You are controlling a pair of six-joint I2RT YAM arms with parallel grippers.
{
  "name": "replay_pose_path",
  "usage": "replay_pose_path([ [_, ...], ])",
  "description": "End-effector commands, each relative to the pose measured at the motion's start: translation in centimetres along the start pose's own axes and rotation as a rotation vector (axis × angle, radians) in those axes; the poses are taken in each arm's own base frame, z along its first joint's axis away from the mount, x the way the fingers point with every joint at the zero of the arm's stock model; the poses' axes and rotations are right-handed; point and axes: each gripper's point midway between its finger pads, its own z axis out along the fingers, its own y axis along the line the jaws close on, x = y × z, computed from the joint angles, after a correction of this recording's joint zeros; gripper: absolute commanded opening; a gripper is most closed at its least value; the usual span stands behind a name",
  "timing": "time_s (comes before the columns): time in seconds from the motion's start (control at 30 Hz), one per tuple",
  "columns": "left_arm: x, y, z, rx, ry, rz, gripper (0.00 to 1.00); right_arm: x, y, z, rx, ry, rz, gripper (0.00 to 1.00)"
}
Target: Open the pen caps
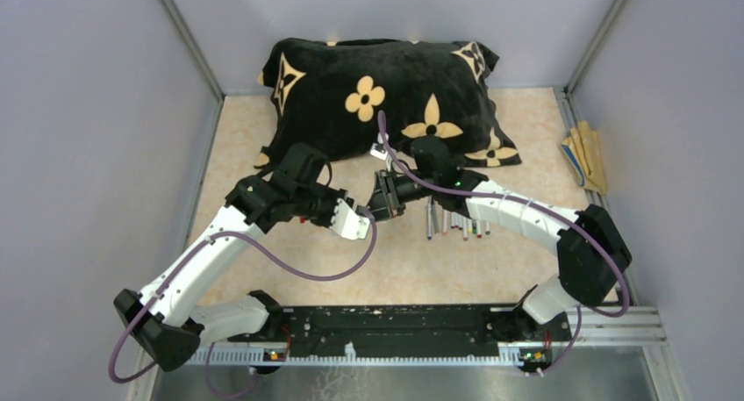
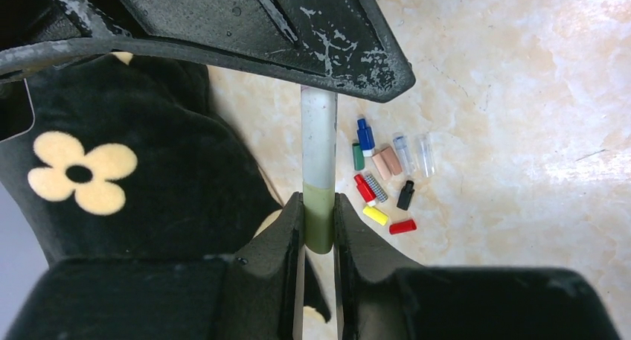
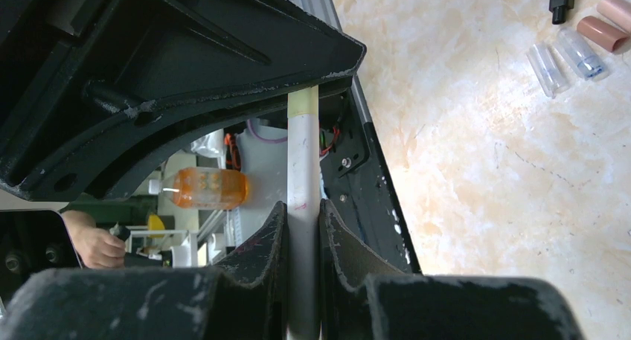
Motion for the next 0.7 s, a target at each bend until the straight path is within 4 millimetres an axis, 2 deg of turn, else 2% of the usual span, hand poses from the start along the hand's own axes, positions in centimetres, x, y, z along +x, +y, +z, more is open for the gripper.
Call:
replay_pose_path([
  [0.0, -0.9, -0.6, 0.2, 0.032, -0.043, 0.022, 0.18, -2.6, 1.4, 0.4, -0.052, -0.069, -0.087, 0.00],
  [0.07, -0.9, -0.8, 0.4, 0.036, -0.044, 0.028, 0.21, -2.8, 1.4, 0.5, -0.059, -0.073, -0.084, 0.00],
  [0.2, -0.4, -1.3, 0.5, 0.048, -0.021, 0.044, 0.19, -3.0, 1.6, 0.6, -0.070, -0.073, -0.084, 0.00],
  [0.33, 0.9, -2.3, 0.7, 0.070, 0.036, 0.082, 0.00, -2.5, 1.2, 0.5, -0.058, -0.060, -0.083, 0.00],
  [0.5, 3.0, -2.8, 1.0, 0.061, 0.131, 0.120, 0.00, -1.5, 0.5, 0.0, -0.034, -0.043, -0.070, 0.00],
  [0.67, 6.2, -3.1, 1.5, 0.083, 0.279, 0.101, 0.00, -0.5, -0.4, -1.7, 0.017, -0.049, -0.057, 0.00],
])
